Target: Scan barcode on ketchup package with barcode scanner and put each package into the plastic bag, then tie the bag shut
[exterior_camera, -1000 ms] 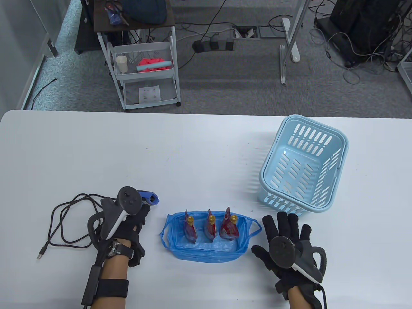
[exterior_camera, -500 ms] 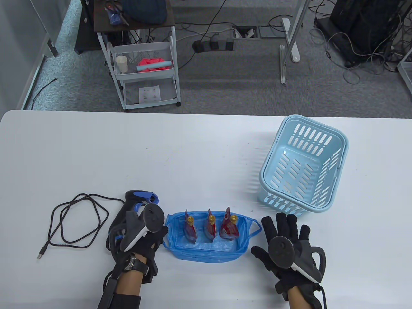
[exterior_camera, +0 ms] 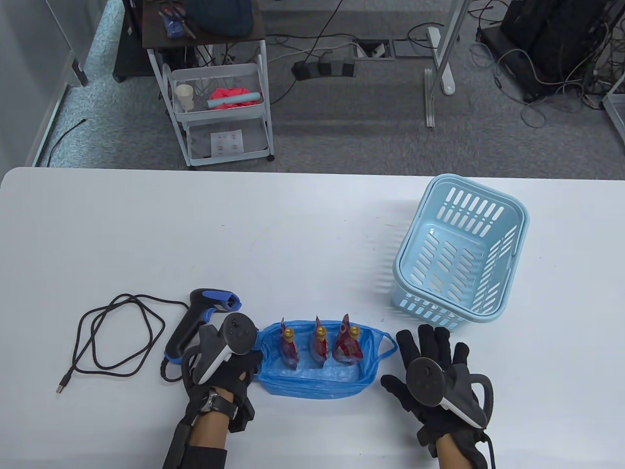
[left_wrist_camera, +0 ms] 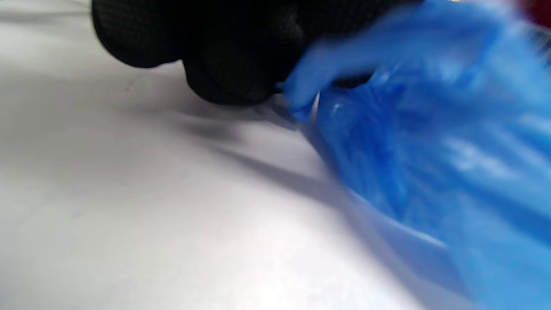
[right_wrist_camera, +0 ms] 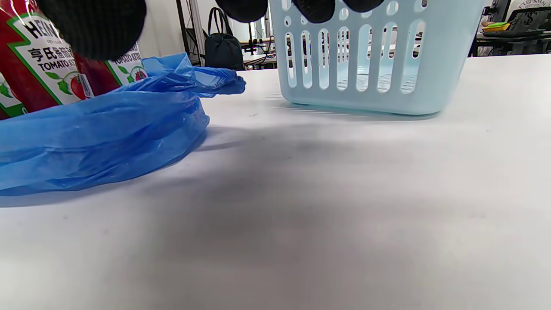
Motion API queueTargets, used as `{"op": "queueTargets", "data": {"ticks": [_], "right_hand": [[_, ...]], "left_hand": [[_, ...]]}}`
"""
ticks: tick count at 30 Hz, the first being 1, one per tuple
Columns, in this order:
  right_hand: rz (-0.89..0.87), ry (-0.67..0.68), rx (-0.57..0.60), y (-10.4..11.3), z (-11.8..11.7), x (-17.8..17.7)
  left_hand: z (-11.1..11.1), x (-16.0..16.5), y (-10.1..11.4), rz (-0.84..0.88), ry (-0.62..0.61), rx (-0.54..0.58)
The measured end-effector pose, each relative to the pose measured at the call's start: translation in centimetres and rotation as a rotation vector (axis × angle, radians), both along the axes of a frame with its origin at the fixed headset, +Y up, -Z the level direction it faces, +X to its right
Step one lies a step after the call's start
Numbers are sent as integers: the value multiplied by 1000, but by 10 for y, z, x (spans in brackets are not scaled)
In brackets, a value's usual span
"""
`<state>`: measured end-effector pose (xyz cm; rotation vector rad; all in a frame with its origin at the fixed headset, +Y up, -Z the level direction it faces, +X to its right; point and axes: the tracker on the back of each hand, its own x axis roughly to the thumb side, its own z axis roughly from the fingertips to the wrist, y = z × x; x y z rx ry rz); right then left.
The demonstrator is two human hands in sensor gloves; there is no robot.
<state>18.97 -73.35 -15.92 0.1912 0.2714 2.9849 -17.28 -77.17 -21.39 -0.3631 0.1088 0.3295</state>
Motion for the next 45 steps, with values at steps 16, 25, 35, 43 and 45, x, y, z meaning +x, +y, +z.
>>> {"op": "queueTargets", "data": {"ticks": [16,25,35,43,45], "right_hand": [[-141,-150,62,-7,-9,6],[-162,-239,-45,-14,-37,-13],[-161,-267,-103,-32,-49,-23],[-228,-267,-112,-26,-47,-14],[-280,-258,-157,-24,-47,-12]], "left_hand": [[4,-5,3,131,40,58],[3,-3,3,160,25,50],[3,-4,3,199,32,56],[3,-11,8,247,56,81],[3,-13,11,270,69,99]]}}
